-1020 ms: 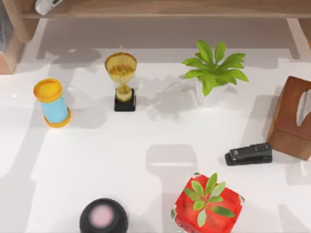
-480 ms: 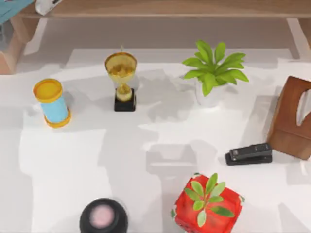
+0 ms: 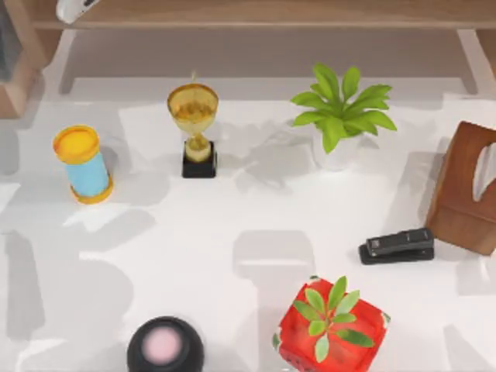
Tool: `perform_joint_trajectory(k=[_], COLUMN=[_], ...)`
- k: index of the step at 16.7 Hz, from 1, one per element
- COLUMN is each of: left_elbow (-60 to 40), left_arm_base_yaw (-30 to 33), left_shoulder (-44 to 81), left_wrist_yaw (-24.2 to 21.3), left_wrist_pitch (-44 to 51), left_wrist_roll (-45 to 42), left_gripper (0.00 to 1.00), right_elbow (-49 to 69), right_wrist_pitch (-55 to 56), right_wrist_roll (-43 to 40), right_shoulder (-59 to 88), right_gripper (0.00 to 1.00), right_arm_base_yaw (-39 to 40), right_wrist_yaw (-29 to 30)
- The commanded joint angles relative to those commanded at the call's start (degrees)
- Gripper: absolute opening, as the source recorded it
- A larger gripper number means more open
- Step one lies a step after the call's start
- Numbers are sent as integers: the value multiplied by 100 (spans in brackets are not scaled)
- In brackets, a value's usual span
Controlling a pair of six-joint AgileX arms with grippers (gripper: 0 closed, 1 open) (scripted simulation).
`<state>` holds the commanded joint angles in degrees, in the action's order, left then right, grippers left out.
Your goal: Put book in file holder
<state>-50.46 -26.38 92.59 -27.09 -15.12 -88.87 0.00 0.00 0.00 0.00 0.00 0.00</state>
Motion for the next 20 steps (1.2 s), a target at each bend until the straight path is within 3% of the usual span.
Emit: perform_joint_trajectory(k=[7,20], left_elbow=[-272,-769], left_arm_base_yaw=[-268,-65], left_shoulder=[1522,1978], left_wrist_yaw=[-356,-225], left_wrist_pitch=[-2133,-2235], left_wrist_roll=[-1029,-1017], left_gripper=[0,0], right_elbow=[0,0], right_wrist_pitch=[0,0], right_wrist_roll=[0,0], right_shoulder=[0,0], right_gripper=[100,100], right_arm_base_yaw=[0,0], right_wrist_yaw=[0,0])
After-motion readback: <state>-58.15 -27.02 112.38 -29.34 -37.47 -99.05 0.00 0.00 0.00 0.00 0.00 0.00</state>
